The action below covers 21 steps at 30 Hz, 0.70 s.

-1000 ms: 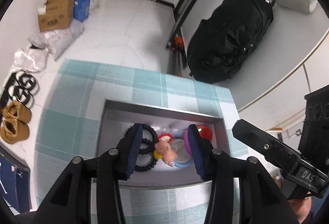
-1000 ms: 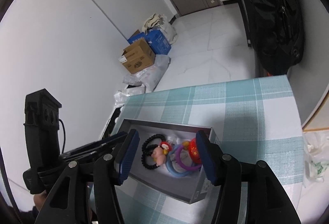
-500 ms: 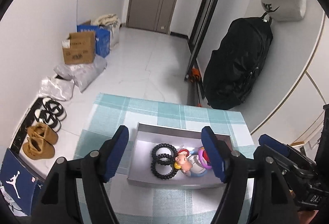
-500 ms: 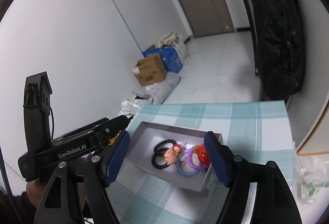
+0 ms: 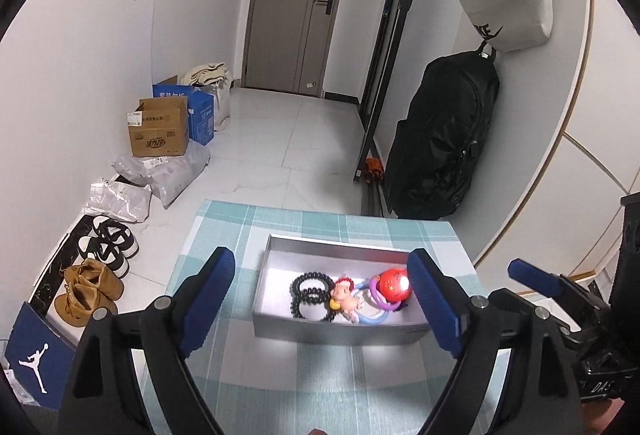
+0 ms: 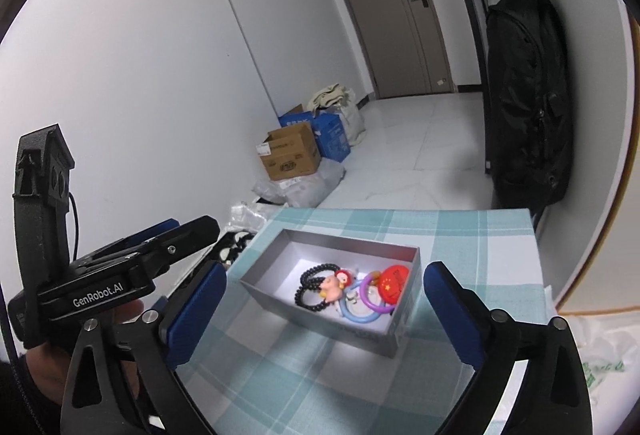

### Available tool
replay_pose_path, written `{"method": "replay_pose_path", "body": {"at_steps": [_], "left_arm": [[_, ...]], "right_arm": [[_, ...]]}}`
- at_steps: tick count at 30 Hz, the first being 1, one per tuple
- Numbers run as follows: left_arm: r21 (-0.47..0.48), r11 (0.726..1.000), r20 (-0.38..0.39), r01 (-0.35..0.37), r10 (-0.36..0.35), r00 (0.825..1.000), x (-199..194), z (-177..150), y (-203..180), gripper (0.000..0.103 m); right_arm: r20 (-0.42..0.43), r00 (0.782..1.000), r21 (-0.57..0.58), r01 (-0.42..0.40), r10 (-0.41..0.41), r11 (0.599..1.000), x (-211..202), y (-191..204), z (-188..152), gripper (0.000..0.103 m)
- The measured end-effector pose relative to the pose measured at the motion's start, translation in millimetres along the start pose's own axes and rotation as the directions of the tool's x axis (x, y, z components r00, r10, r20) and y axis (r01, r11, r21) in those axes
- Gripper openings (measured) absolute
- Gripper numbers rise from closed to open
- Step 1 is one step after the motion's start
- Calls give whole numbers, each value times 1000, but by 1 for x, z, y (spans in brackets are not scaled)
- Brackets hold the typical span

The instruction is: Organize jewelry

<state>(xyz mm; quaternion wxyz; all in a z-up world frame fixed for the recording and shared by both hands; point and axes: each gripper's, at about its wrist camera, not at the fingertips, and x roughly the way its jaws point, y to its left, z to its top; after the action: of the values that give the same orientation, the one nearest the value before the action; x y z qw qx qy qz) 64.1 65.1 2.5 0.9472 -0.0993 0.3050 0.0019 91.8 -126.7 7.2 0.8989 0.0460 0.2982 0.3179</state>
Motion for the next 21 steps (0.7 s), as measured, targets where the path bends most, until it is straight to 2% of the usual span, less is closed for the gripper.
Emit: {"method": "replay_pose_path", "body": {"at_steps": [10, 16, 21], "left_arm": [[-2, 1000, 13, -25, 25, 1000, -22, -20, -1, 86], [29, 999, 40, -33, 32, 999, -35, -28, -9, 86], [39, 998, 25, -39, 38, 999, -32, -32, -11, 86]], "right_arm": [[100, 995, -92, 18, -9, 996, -32, 18, -15, 103], [91, 996, -80, 30, -23, 996, -40, 19, -23, 103], [98, 995, -73, 35, -27, 997, -45, 16, -26, 103]]}}
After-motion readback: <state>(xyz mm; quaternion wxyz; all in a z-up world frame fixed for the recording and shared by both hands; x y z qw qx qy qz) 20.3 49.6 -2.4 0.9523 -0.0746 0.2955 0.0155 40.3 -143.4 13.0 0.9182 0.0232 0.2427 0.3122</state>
